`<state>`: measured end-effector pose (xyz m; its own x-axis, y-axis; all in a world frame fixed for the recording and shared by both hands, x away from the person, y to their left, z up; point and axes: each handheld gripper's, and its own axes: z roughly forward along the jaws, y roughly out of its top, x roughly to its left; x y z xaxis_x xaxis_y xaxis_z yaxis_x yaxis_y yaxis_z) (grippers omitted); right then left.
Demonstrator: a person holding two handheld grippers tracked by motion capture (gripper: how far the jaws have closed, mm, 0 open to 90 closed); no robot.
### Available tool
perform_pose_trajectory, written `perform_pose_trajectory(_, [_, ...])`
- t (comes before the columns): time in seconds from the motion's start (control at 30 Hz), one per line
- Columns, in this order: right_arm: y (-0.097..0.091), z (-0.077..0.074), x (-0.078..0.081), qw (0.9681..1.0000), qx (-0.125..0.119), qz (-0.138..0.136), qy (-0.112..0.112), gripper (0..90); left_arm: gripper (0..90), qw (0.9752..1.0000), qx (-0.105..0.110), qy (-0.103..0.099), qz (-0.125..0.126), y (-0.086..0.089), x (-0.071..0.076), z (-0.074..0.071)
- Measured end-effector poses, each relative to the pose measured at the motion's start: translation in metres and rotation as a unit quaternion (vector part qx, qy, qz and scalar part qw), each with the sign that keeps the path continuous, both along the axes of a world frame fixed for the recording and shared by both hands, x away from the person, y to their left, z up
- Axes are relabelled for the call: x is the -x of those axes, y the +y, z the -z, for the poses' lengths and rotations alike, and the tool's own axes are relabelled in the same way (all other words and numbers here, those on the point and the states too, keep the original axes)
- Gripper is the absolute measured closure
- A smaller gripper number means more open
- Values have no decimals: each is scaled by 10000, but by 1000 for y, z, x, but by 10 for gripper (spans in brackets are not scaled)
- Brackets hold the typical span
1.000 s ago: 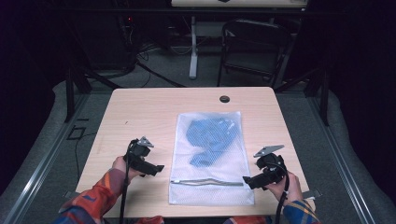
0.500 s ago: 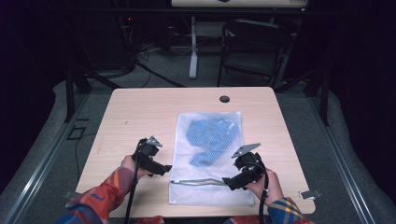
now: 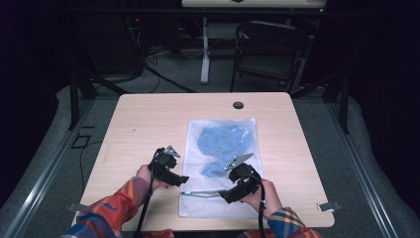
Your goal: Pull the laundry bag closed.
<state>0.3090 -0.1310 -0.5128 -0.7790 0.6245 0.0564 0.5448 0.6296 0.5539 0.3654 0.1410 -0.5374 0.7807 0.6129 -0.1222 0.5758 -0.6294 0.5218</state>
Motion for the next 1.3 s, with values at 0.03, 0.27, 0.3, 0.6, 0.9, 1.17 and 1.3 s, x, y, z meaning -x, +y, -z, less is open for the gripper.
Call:
perform_pose_trajectory(0.03, [3,1,0,10000,-8,-45,-21,179,276,10000,-23,16,51,0,0,0])
perform_pose_trajectory(0.27, [24,7,1,9996,-71,-280,-25,322,395,9998,13,118,148,-1,0,4])
perform_pose_trajectory(0.3, [29,9,1,9994,-104,-341,-46,366,418,9998,-5,133,174,-1,0,6])
perform_pose_trajectory(0.6, [48,17,0,9981,-46,-617,-1,530,559,9994,24,255,251,-2,-1,11])
perform_pose_trajectory(0.9, [67,24,-1,9964,-26,-841,-59,717,710,9981,-26,425,436,-4,0,12])
perform_pose_trajectory(1.17, [87,34,-4,9949,-140,-996,-68,769,830,9964,-45,633,568,-4,1,15])
perform_pose_trajectory(1.3, [94,40,-7,9947,-65,-1020,-72,782,858,9949,-101,784,620,-5,2,18])
